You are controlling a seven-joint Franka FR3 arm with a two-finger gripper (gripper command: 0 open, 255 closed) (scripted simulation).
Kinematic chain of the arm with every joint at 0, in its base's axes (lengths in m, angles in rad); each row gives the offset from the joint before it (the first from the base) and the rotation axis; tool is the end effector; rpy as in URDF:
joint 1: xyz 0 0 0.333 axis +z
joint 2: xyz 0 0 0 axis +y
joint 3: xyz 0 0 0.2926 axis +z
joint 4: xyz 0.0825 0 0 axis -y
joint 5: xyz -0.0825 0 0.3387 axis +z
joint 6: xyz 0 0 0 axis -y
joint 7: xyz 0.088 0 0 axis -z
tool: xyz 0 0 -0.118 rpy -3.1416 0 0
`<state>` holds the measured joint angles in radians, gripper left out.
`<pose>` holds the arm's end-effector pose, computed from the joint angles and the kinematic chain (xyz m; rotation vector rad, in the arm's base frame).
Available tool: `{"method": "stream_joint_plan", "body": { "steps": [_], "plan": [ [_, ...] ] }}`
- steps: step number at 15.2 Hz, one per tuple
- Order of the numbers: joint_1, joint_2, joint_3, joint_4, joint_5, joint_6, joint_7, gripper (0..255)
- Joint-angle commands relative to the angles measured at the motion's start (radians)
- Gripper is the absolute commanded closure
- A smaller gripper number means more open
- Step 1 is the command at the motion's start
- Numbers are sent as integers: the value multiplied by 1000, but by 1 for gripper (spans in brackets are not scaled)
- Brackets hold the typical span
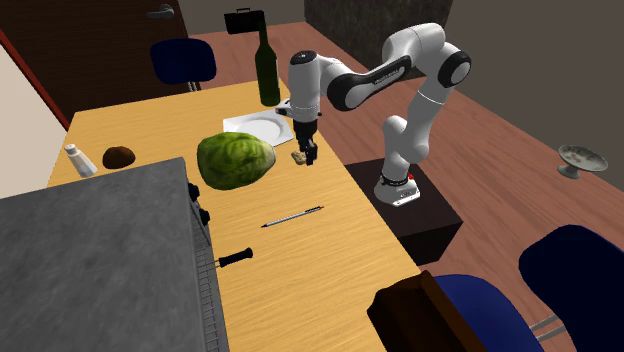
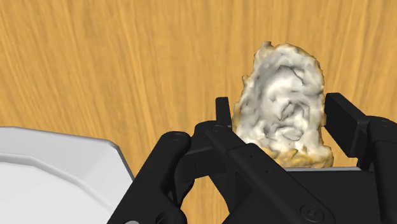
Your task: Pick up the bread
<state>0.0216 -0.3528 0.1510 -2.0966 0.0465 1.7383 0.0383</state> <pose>0.4043 0.0823 0.5386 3.1291 0.1832 -0.0130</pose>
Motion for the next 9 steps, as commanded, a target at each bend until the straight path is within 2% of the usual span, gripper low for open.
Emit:
{"method": "stream_joint_plan", "body": {
  "steps": [1, 9],
  "plan": [
    [0, 1, 0, 20, 0, -20, 0, 255],
    [-2, 15, -3, 141, -4, -127, 2, 255]
  ]
}}
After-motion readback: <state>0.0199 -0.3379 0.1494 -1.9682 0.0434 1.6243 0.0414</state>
